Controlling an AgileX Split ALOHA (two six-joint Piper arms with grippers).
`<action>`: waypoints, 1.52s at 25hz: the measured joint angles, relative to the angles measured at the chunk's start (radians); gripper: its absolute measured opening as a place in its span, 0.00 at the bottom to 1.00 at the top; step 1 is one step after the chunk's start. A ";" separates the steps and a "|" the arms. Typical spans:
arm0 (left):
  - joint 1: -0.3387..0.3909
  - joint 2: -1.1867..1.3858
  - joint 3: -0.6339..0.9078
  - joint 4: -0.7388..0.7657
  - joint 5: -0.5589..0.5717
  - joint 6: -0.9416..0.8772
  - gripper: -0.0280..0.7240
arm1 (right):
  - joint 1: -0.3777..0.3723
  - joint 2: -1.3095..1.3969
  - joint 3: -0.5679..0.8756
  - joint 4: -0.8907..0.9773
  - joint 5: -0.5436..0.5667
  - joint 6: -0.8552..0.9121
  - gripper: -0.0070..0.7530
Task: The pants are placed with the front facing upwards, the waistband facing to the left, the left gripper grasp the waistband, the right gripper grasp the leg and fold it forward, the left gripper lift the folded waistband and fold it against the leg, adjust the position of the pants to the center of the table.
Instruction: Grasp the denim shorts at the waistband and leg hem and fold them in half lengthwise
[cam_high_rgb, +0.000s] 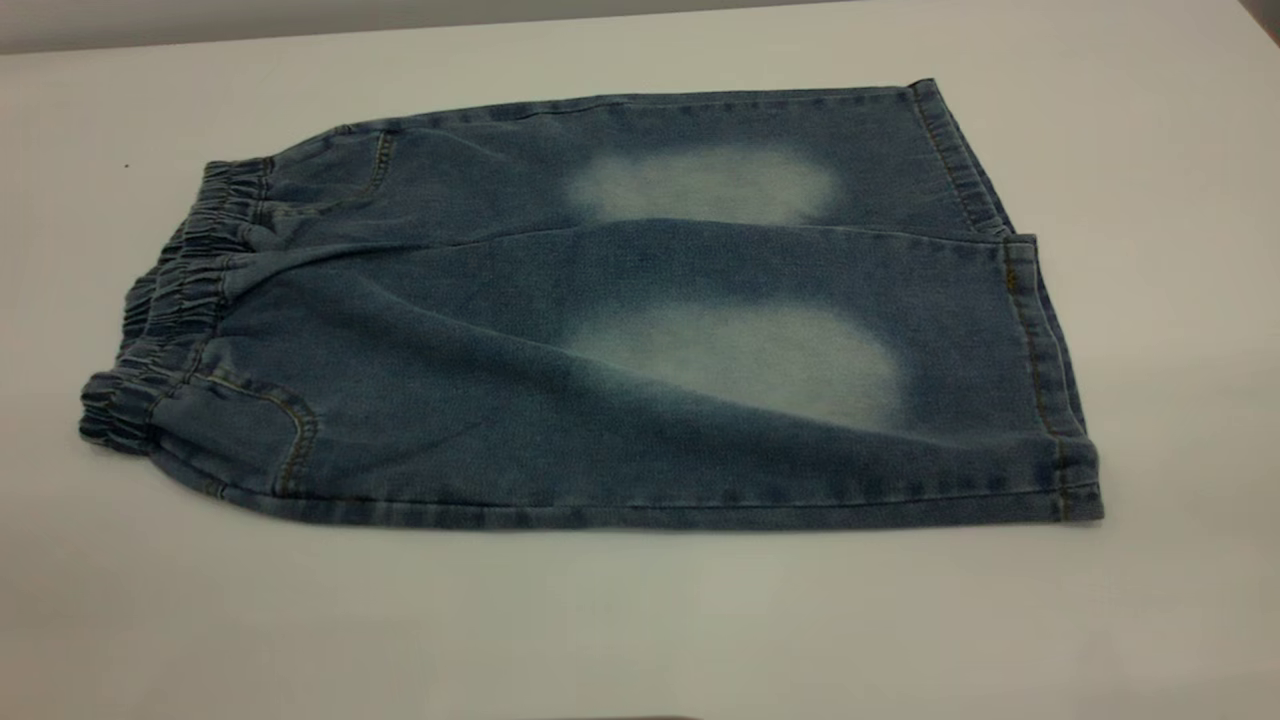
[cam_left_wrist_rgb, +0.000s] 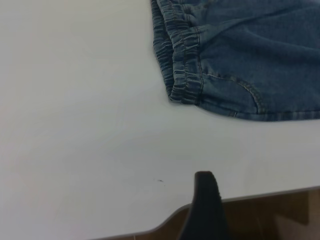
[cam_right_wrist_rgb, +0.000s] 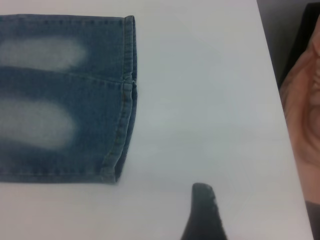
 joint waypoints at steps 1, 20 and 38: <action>0.000 0.000 0.000 0.000 0.000 0.000 0.70 | 0.000 0.000 0.000 0.000 0.000 0.000 0.59; 0.000 0.000 0.000 0.000 0.000 0.000 0.70 | 0.000 0.000 0.000 0.000 0.000 0.000 0.59; 0.000 0.022 -0.019 -0.021 0.023 -0.223 0.70 | 0.000 0.042 -0.039 0.048 0.017 0.032 0.59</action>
